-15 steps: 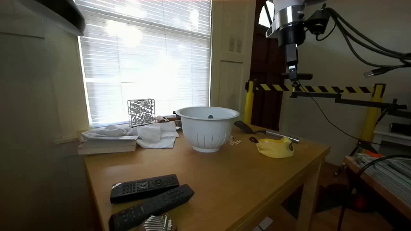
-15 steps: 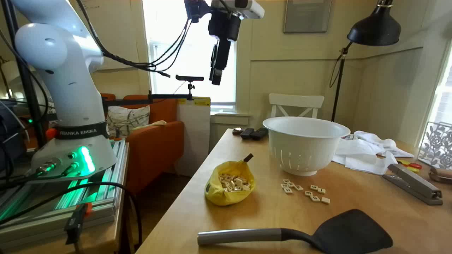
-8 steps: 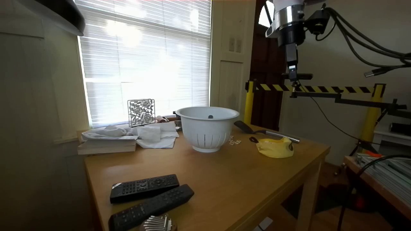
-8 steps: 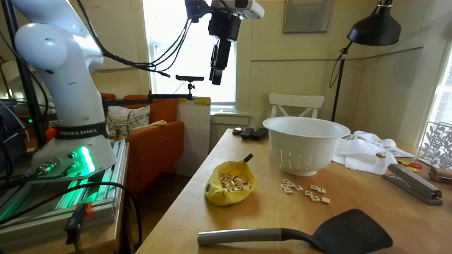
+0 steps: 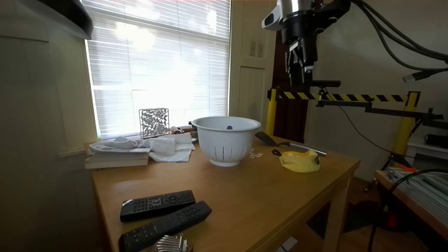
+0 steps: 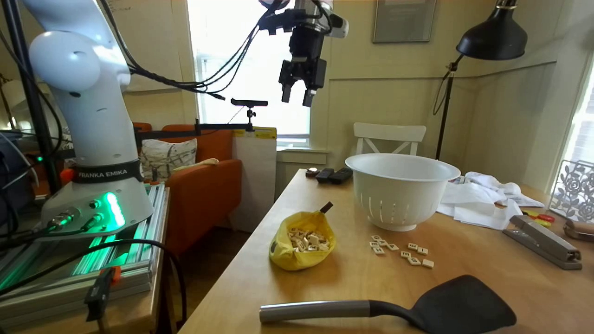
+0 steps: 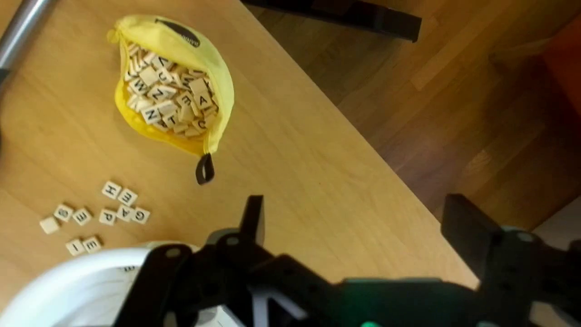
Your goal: Use the silver spoon to stir the contents in the white bowl.
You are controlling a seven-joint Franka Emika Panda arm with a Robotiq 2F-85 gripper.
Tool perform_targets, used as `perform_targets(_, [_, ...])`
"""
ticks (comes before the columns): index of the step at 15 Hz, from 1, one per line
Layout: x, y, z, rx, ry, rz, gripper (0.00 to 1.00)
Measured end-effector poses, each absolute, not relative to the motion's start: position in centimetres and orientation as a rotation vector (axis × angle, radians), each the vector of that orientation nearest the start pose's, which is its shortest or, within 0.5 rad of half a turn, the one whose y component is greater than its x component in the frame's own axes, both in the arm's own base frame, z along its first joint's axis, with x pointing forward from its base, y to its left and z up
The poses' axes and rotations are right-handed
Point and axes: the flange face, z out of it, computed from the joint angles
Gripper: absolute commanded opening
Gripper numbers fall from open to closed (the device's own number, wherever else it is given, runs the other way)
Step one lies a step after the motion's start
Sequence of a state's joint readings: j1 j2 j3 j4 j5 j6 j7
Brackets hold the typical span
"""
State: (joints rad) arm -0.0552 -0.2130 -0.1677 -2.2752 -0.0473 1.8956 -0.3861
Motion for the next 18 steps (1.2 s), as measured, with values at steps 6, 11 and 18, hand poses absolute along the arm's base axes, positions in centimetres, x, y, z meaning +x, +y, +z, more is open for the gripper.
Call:
perform_targets(6, [51.8,-8.7,46.4,-3.003,-0.811,0.248,1.00])
perform_targets(11, [56.6,-11.0,53.9,-3.081,-1.174,0.241,1.00])
perform_targets(18, [60.6,-15.7,57.1,-3.147,-1.386,0.261,1.00])
